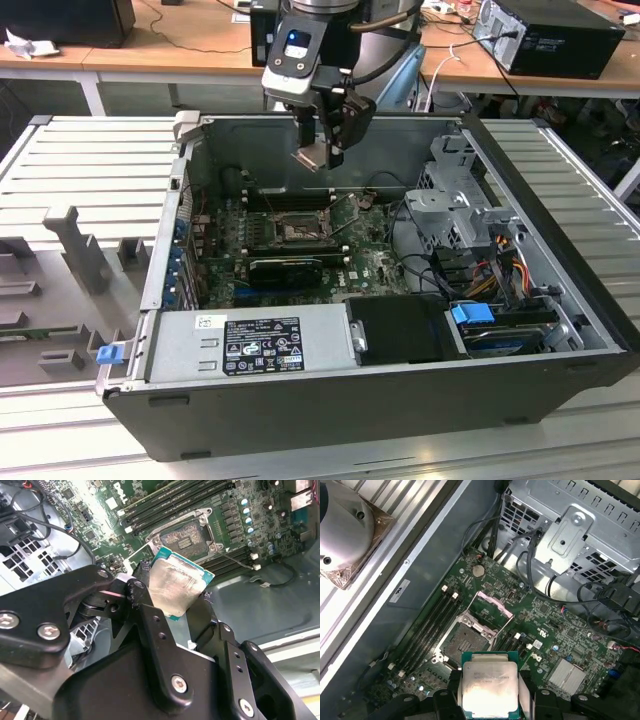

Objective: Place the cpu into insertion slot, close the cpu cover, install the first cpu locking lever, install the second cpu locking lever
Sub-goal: 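Place the cpu into insertion slot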

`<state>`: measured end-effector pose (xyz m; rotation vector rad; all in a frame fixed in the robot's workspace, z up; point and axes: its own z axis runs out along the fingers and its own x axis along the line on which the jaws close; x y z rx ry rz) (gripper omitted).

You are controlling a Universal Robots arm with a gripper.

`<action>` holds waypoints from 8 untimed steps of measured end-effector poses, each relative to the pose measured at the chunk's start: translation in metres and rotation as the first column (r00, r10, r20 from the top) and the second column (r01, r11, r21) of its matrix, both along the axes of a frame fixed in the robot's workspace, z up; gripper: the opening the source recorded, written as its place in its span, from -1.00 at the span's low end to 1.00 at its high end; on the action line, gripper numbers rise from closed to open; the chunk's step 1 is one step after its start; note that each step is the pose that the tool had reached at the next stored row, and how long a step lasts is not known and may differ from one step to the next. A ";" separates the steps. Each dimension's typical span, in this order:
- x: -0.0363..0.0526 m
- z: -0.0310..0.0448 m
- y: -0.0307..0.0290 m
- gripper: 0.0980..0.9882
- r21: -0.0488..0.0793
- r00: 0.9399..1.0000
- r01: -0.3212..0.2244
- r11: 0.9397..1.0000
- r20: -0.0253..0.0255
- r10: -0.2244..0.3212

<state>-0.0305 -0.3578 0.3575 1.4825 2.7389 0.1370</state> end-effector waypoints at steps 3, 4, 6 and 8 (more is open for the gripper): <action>0.0000 -0.0003 0.0000 -0.02 0.000 1.000 0.023 1.000 0.000 -0.023; 0.0000 -0.0005 0.0000 -0.02 0.000 0.999 0.032 0.999 0.000 -0.032; 0.0000 -0.0007 0.0000 -0.02 0.000 0.999 0.048 0.999 0.000 -0.048; 0.0000 -0.0012 0.0000 -0.02 0.000 0.998 0.067 0.998 0.000 -0.067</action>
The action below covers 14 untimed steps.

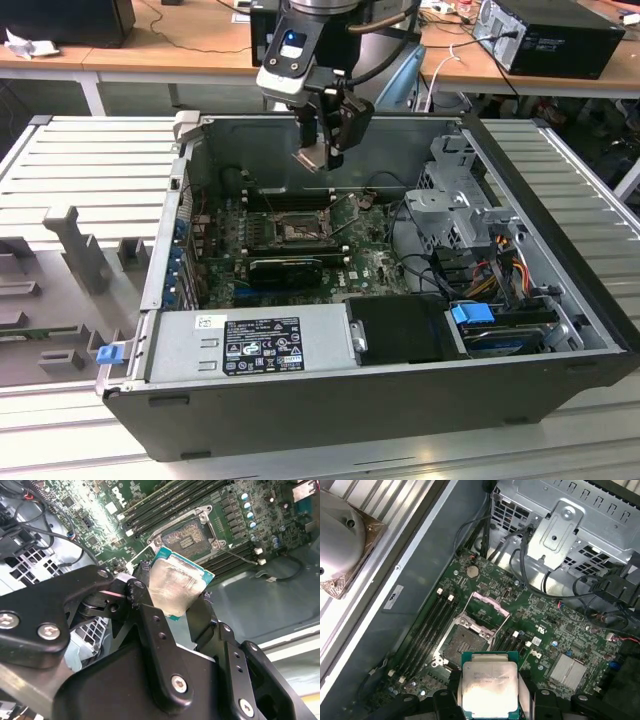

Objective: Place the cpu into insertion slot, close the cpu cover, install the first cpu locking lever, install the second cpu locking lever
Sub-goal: 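Place the cpu into insertion slot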

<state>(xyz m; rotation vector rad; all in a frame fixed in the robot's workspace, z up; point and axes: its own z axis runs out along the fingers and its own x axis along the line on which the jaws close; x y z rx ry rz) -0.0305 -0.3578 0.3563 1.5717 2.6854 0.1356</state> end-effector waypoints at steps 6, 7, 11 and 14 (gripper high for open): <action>0.0000 -0.0003 0.0000 -0.02 0.000 0.997 0.082 0.997 0.000 -0.082; 0.0000 -0.0006 0.0000 -0.02 0.000 0.993 0.117 0.993 0.000 -0.117; 0.0000 -0.0018 0.0000 -0.02 0.000 0.979 0.205 0.979 0.000 -0.205; 0.0000 -0.0028 0.0000 -0.02 0.000 0.962 0.274 0.962 0.000 -0.274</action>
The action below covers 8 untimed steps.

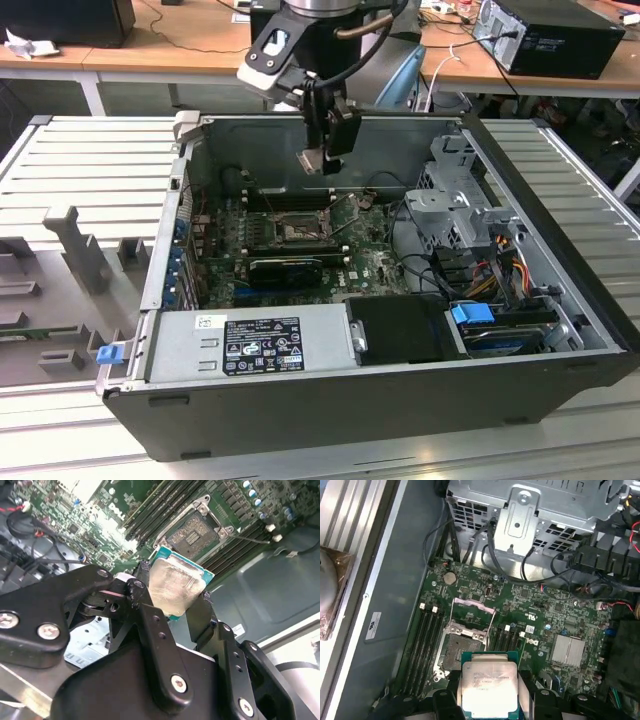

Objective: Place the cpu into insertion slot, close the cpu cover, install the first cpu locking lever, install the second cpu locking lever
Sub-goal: 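Place the cpu into insertion slot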

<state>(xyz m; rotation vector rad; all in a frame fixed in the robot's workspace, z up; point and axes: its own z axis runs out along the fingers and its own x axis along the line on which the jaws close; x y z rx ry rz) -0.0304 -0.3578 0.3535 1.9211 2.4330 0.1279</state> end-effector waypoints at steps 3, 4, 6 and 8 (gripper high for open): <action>0.0000 -0.0004 0.0000 -0.02 0.000 0.999 0.044 0.999 0.000 -0.044; 0.0000 -0.0005 0.0000 -0.02 0.000 0.998 0.056 0.998 0.000 -0.056; 0.0000 -0.0009 0.0000 -0.02 0.000 0.996 0.090 0.996 0.000 -0.090; 0.0000 -0.0013 0.0000 -0.02 0.000 0.992 0.130 0.992 0.000 -0.130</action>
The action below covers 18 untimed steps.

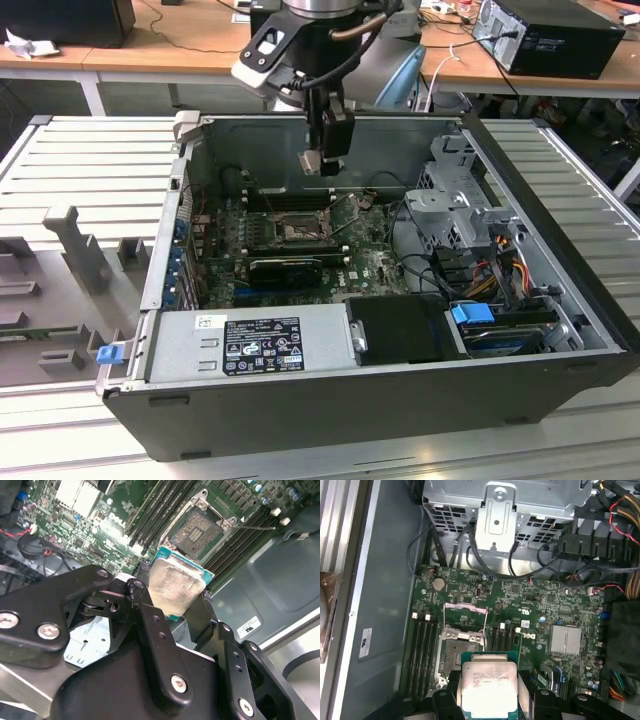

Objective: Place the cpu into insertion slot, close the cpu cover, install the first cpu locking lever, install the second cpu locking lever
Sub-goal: 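Place the cpu into insertion slot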

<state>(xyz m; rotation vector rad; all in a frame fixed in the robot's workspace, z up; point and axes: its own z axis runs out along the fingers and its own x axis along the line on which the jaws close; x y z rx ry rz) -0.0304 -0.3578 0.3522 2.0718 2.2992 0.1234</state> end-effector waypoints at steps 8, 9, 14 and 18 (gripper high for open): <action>0.0000 -0.0011 0.0000 -0.02 0.000 0.998 0.067 0.998 0.000 -0.067; 0.0000 -0.0012 0.0000 -0.02 0.000 0.998 0.068 0.998 0.000 -0.068; -0.0004 -0.0083 0.0000 -0.02 0.000 0.996 0.091 0.996 0.000 -0.091; -0.0004 -0.0147 0.0001 -0.02 0.000 0.995 0.100 0.995 -0.003 -0.100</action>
